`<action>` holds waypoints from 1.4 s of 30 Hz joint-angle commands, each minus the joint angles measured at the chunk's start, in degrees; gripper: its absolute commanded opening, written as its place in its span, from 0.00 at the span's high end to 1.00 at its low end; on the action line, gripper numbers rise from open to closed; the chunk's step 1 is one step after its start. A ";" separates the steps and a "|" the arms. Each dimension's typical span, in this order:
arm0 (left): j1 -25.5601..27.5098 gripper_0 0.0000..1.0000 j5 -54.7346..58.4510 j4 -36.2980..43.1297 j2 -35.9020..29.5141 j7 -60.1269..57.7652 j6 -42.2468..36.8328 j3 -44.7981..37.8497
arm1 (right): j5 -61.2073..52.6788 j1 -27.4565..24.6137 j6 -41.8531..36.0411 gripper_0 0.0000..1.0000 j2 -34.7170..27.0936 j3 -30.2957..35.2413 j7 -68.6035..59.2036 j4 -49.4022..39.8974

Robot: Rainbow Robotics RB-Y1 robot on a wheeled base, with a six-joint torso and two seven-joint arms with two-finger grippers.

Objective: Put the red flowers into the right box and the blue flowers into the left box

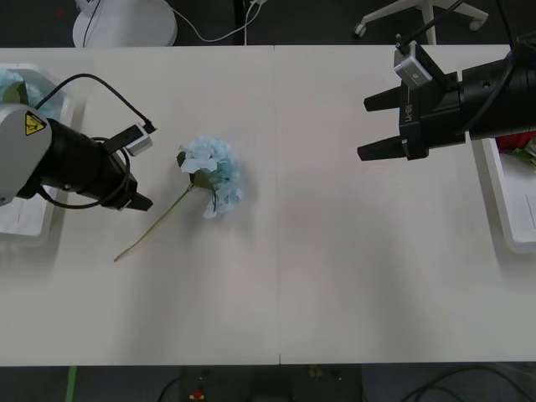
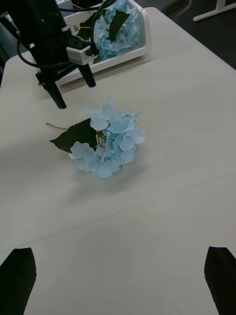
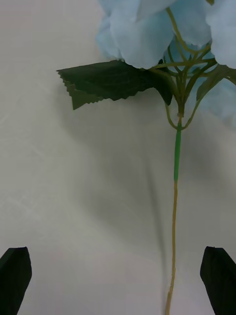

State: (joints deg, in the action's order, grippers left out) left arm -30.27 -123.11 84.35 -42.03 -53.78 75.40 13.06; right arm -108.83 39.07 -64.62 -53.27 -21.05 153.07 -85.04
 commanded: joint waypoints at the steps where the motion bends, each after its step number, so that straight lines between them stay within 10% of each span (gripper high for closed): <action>1: -1.99 0.00 -2.04 1.17 2.13 -3.97 0.45 2.76 | -0.15 1.62 -0.33 0.01 0.71 1.54 1.93 -1.53; 31: -1.99 0.00 -18.57 -1.91 12.85 -8.45 -0.08 6.81 | -0.15 1.62 -0.33 0.01 0.71 1.54 1.93 -1.53; 34: -1.99 0.17 -20.24 -2.44 13.47 -8.80 -0.08 6.81 | -0.15 1.62 -0.33 0.01 0.71 1.54 1.93 -1.53; 38: -1.99 1.00 -20.68 -2.61 13.47 -9.06 -0.25 6.81 | -0.15 1.62 -0.33 0.01 0.71 1.54 1.93 -1.53; 42: -1.99 1.00 -20.94 -3.23 13.47 -8.89 -0.43 6.81 | -0.15 1.62 -0.33 0.01 0.71 1.54 1.93 -1.53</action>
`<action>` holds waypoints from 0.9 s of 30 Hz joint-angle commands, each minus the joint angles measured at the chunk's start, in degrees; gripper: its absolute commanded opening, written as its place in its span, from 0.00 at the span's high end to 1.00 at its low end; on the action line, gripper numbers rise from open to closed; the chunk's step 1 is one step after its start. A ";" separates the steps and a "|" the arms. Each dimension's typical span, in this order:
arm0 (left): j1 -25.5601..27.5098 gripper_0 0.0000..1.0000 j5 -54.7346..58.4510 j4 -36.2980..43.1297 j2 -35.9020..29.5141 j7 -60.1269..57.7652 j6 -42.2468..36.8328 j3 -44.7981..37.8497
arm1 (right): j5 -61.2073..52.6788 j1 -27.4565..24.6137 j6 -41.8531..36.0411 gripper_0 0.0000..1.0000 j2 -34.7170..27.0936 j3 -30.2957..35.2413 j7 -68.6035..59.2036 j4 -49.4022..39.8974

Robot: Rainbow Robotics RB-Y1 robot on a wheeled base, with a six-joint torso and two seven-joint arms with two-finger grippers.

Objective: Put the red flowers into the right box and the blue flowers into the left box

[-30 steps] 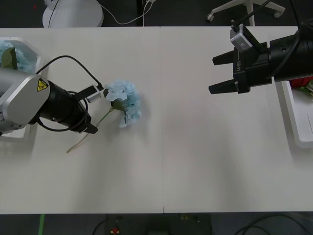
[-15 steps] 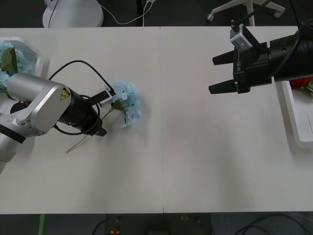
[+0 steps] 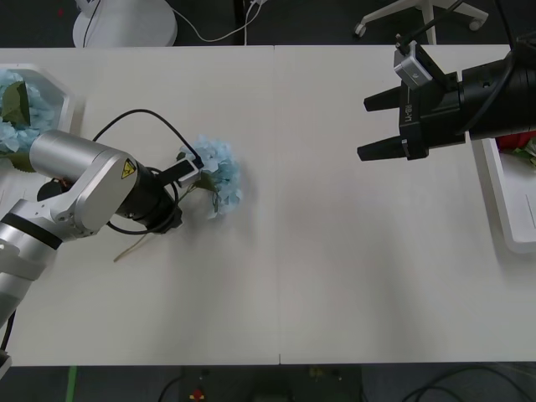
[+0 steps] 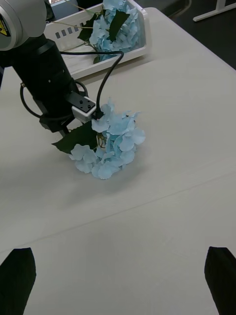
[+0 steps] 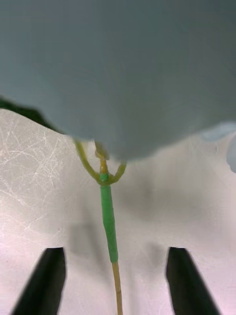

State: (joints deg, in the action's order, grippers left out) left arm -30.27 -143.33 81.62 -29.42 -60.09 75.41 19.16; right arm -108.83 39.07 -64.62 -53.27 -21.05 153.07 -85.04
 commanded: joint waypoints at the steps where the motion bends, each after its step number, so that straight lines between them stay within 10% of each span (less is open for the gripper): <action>1: -1.99 1.00 -0.90 -0.67 0.86 -2.58 -0.79 0.79 | -0.15 1.62 -0.33 0.01 0.71 1.54 1.93 -1.53; 13: -1.90 1.00 -1.16 1.00 0.86 -1.96 -2.19 -1.67 | -0.15 1.62 -0.33 0.01 0.71 1.54 1.93 -1.53; 27: -1.64 1.00 4.37 14.00 0.33 0.24 8.09 -26.11 | -0.15 1.62 -0.33 0.01 0.71 1.54 1.93 -1.53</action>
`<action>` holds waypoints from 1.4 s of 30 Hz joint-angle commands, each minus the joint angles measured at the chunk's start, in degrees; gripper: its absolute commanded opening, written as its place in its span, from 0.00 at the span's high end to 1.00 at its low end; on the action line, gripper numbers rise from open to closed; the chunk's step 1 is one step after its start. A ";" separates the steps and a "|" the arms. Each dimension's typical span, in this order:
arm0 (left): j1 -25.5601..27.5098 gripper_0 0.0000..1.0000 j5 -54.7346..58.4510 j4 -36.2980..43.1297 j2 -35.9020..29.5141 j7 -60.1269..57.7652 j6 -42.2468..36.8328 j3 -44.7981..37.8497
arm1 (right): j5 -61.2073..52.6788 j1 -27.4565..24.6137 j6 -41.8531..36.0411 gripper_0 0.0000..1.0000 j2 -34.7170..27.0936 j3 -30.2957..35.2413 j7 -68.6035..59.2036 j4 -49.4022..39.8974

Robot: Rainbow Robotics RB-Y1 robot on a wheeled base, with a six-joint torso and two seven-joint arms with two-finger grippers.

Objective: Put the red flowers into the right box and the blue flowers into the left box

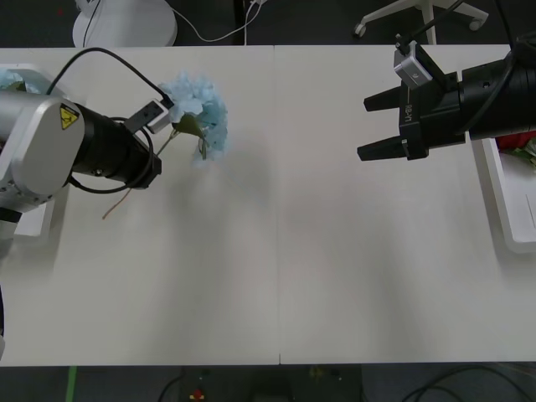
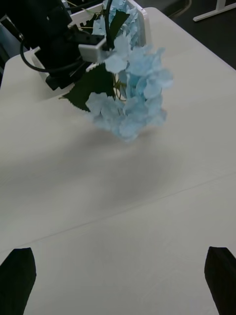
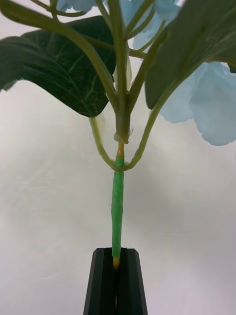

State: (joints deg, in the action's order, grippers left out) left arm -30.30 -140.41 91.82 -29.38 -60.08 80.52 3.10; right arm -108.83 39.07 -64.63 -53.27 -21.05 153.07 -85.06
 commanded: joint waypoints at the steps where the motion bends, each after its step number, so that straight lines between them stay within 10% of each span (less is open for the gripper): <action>1: -1.34 1.00 1.37 4.42 0.02 0.67 3.77 -13.47 | -0.15 1.62 -0.32 0.01 0.71 1.54 1.93 -1.52; 13: 1.21 1.00 -9.97 4.51 -7.54 8.14 1.74 -35.01 | -0.15 1.62 -0.32 0.01 0.71 1.54 1.93 -1.52; 42: -2.40 0.99 -13.93 -28.98 -19.31 5.50 -13.73 -24.55 | -0.15 1.62 -0.32 0.01 0.71 1.54 1.93 -1.52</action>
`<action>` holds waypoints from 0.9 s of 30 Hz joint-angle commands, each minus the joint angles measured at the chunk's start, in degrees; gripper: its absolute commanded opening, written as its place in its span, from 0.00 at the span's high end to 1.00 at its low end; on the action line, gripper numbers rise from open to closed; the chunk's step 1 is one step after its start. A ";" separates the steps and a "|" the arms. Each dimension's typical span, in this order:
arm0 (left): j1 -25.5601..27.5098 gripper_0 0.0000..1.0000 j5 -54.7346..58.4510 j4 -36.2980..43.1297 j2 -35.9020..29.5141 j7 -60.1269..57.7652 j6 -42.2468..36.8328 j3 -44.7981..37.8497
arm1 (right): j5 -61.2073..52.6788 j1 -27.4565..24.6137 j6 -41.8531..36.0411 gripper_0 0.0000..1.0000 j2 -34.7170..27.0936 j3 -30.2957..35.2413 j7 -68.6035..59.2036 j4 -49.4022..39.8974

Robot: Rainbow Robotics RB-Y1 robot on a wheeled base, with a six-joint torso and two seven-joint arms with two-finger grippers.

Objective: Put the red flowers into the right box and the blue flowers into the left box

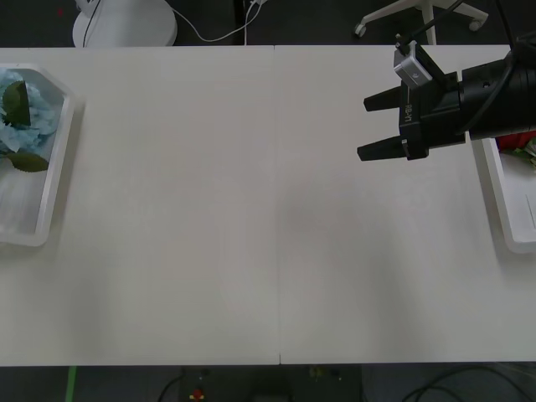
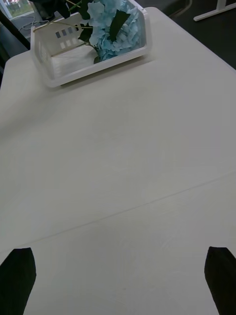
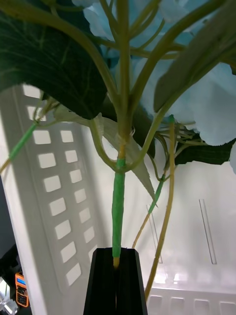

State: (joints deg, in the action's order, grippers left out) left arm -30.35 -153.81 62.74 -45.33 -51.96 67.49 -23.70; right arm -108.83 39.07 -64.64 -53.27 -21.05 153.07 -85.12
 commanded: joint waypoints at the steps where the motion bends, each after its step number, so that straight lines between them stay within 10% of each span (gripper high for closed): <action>1: -2.35 0.86 -0.52 0.19 -3.37 -2.53 -0.78 2.43 | -0.15 1.62 -0.32 0.01 0.71 1.53 1.93 -1.45; 3: -2.35 0.26 -0.52 0.19 -3.37 -2.27 -0.78 2.79 | -0.15 1.62 -0.32 0.01 0.71 1.53 1.93 -1.45; 5: -2.35 0.02 -0.35 0.19 -3.37 -2.09 -0.78 2.79 | -0.15 1.62 -0.32 0.01 0.71 1.53 1.93 -1.45; 27: -2.35 0.00 38.32 7.13 -3.37 -3.76 6.25 -0.20 | -0.15 1.62 -0.32 0.01 0.71 1.53 1.93 -1.45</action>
State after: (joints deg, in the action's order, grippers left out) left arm -30.37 -121.31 67.95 -45.62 -53.61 72.04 -25.37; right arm -108.83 39.07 -64.64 -53.27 -21.05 153.07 -85.12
